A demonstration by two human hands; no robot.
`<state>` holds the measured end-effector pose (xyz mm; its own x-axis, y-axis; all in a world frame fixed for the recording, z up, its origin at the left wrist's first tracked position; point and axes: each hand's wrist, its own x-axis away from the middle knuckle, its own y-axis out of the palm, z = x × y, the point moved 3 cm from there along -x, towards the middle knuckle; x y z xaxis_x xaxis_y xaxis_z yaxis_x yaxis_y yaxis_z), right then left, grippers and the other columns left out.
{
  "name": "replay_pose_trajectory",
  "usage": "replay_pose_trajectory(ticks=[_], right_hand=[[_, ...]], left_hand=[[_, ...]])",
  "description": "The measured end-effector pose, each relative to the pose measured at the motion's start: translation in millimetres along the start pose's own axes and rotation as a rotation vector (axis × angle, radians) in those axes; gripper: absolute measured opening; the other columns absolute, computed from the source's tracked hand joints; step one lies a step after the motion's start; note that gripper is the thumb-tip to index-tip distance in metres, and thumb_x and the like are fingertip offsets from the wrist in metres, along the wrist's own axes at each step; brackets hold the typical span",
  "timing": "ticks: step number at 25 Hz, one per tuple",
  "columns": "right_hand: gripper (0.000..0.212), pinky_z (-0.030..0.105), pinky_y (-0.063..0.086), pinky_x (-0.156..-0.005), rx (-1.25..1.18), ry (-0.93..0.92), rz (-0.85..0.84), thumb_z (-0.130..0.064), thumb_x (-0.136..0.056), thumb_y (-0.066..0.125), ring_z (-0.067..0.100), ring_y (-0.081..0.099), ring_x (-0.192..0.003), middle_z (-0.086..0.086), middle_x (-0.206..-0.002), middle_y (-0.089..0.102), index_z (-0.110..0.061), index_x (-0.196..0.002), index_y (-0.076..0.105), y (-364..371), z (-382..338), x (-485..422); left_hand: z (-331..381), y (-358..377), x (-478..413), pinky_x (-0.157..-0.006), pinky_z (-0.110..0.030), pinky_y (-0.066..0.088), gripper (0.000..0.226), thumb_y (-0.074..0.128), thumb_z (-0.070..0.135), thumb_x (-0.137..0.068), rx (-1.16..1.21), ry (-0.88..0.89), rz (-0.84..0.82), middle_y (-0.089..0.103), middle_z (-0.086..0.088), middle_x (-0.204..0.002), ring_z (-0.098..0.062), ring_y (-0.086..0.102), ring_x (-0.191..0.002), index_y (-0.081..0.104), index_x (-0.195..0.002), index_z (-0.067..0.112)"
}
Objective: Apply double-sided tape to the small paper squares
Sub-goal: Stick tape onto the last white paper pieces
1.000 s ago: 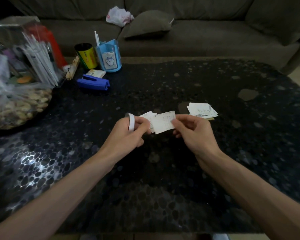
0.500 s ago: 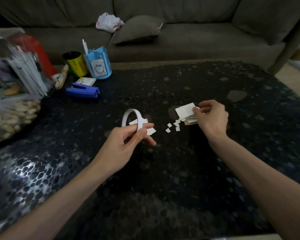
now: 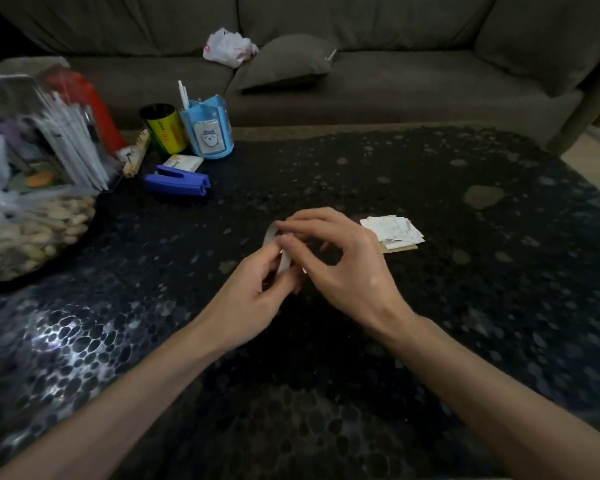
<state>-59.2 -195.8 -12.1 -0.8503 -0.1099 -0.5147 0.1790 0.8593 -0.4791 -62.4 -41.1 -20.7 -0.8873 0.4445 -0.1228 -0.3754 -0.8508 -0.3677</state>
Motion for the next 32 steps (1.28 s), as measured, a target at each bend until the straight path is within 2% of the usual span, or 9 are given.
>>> replay_pose_trajectory(ticks=[2,5,10,15,17,22,26,29,32], right_hand=[[0.024,0.035,0.058,-0.095,-0.005,-0.017,0.036,-0.023,-0.097,0.076,0.004,0.066,-0.118,-0.008,-0.124,0.073,-0.02,-0.121,0.079,-2,3,3],[0.029,0.037,0.057,-0.101,0.019,-0.051,0.062,-0.021,-0.097,0.076,0.004,0.065,-0.123,-0.005,-0.129,0.073,-0.018,-0.126,0.076,-2,4,6],[0.025,0.035,0.057,-0.099,0.048,-0.09,0.104,-0.018,-0.093,0.08,0.005,0.068,-0.118,-0.005,-0.124,0.075,-0.016,-0.118,0.08,0,3,9],[0.018,0.036,0.057,-0.093,0.096,-0.13,0.088,-0.019,-0.092,0.081,0.009,0.068,-0.112,-0.006,-0.118,0.076,-0.016,-0.11,0.082,1,1,9],[0.016,0.035,0.057,-0.089,0.107,-0.103,0.038,-0.021,-0.092,0.08,0.009,0.066,-0.109,-0.008,-0.115,0.073,-0.018,-0.108,0.081,-1,1,7],[0.011,0.024,0.055,-0.075,0.019,0.05,-0.083,-0.022,-0.096,0.076,0.01,0.064,-0.091,-0.012,-0.11,0.06,-0.032,-0.097,0.07,-5,6,-2],[0.006,0.023,0.054,-0.078,-0.084,0.185,-0.112,-0.029,-0.097,0.073,0.008,0.066,-0.096,-0.011,-0.11,0.06,-0.033,-0.097,0.069,-3,13,-4],[0.005,0.019,0.053,-0.08,-0.14,0.222,-0.132,-0.029,-0.098,0.072,0.005,0.065,-0.099,-0.008,-0.11,0.063,-0.033,-0.097,0.07,-2,13,-4],[0.011,0.02,0.054,-0.087,-0.198,0.283,-0.124,-0.025,-0.099,0.071,0.001,0.066,-0.102,-0.008,-0.117,0.063,-0.035,-0.102,0.071,1,13,-1]], left_hand=[[-1,0,0,-0.071,-0.047,0.054,0.014,0.053,0.014,-0.107,-0.035,-0.012,-0.01,0.065,-0.005,-0.086,-0.029,0.063,-0.079,0.065,-0.112,0.016],[-3,-4,-1,-0.073,-0.039,0.056,0.017,0.052,0.014,-0.107,-0.044,-0.018,0.019,0.07,-0.005,-0.084,-0.02,0.068,-0.078,0.069,-0.106,0.012],[-7,-13,-3,-0.085,-0.03,0.059,0.021,0.055,0.018,-0.106,-0.062,-0.008,0.079,0.078,0.001,-0.092,-0.013,0.075,-0.094,0.076,-0.106,0.017],[-10,-14,-2,-0.081,-0.028,0.057,0.021,0.056,0.018,-0.106,-0.112,-0.03,0.085,0.077,0.002,-0.085,-0.012,0.075,-0.085,0.076,-0.102,0.021],[-8,-14,-2,-0.074,-0.027,0.057,0.02,0.055,0.019,-0.106,-0.141,-0.042,0.059,0.076,0.003,-0.082,-0.012,0.073,-0.077,0.074,-0.103,0.023],[-4,-18,-4,-0.068,-0.04,0.055,0.012,0.059,0.027,-0.104,-0.224,-0.026,0.044,0.069,0.005,-0.079,-0.012,0.065,-0.07,0.069,-0.098,0.024],[-1,-23,-5,-0.063,-0.024,0.045,0.022,0.052,0.03,-0.107,-0.223,-0.007,0.083,0.063,0.016,-0.072,-0.001,0.059,-0.068,0.072,-0.106,0.025],[-2,-26,-5,-0.066,-0.033,0.053,0.021,0.054,0.032,-0.106,-0.278,0.012,0.109,0.069,0.015,-0.078,-0.008,0.066,-0.075,0.074,-0.103,0.029],[-4,-30,-6,-0.071,-0.032,0.056,0.019,0.058,0.031,-0.104,-0.285,0.001,0.147,0.068,0.018,-0.077,-0.003,0.068,-0.079,0.075,-0.096,0.03]])
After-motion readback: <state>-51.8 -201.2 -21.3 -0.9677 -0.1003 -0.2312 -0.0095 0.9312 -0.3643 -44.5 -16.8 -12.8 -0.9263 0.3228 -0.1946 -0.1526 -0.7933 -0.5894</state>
